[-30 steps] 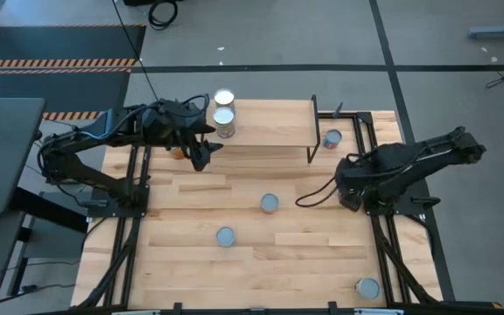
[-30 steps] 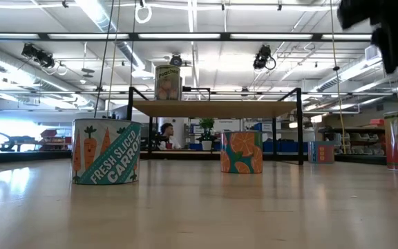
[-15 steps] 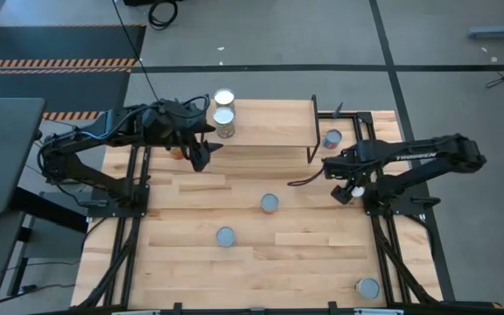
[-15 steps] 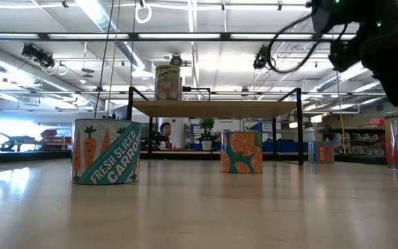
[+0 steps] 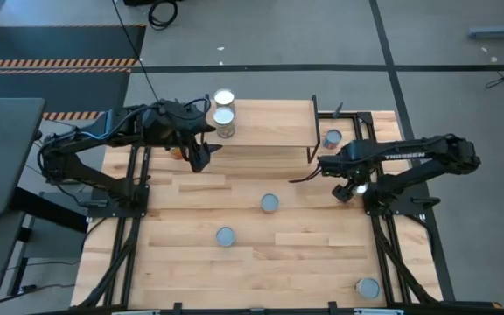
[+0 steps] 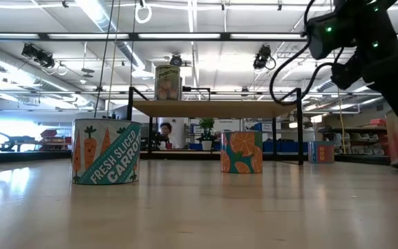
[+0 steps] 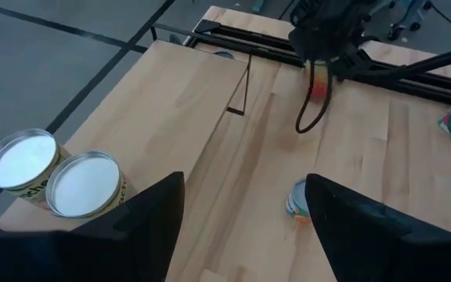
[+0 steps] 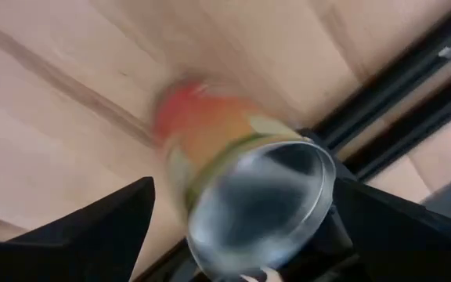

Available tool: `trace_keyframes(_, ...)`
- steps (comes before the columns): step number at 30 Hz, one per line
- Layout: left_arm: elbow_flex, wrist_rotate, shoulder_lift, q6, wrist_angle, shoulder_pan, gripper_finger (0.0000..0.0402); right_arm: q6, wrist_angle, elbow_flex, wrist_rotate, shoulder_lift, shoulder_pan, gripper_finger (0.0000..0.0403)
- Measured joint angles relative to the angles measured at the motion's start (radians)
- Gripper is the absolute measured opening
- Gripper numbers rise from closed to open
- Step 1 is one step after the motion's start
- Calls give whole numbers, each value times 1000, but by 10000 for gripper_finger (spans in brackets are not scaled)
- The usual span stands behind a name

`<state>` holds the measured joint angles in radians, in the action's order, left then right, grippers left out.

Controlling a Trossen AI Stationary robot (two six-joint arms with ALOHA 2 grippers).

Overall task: Pick and place cans onto a shelf
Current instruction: Put the bottom canned corn on the shelf

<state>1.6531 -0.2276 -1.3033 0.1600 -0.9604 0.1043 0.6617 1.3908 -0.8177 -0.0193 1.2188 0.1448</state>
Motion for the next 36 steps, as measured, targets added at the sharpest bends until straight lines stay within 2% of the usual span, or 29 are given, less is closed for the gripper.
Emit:
trace_keyframes(9,0,0,1,-23,-23,-2,270,-82,8,-10,-128,121,11,400)
trace_keyframes(19,0,0,1,-33,-25,-2,270,100,21,-83,-203,88,-100,383)
trace_keyframes(22,0,0,1,-41,-23,-2,270,210,26,-96,-201,63,-152,375)
trace_keyframes(27,0,0,1,-40,-23,-2,270,511,29,-98,-220,28,-292,371)
trace_keyframes(32,0,0,1,-37,-23,-2,270,745,-36,-66,-240,48,-433,375)
trace_keyframes(36,0,0,1,-37,-23,-2,270,871,-53,-21,-235,76,-475,381)
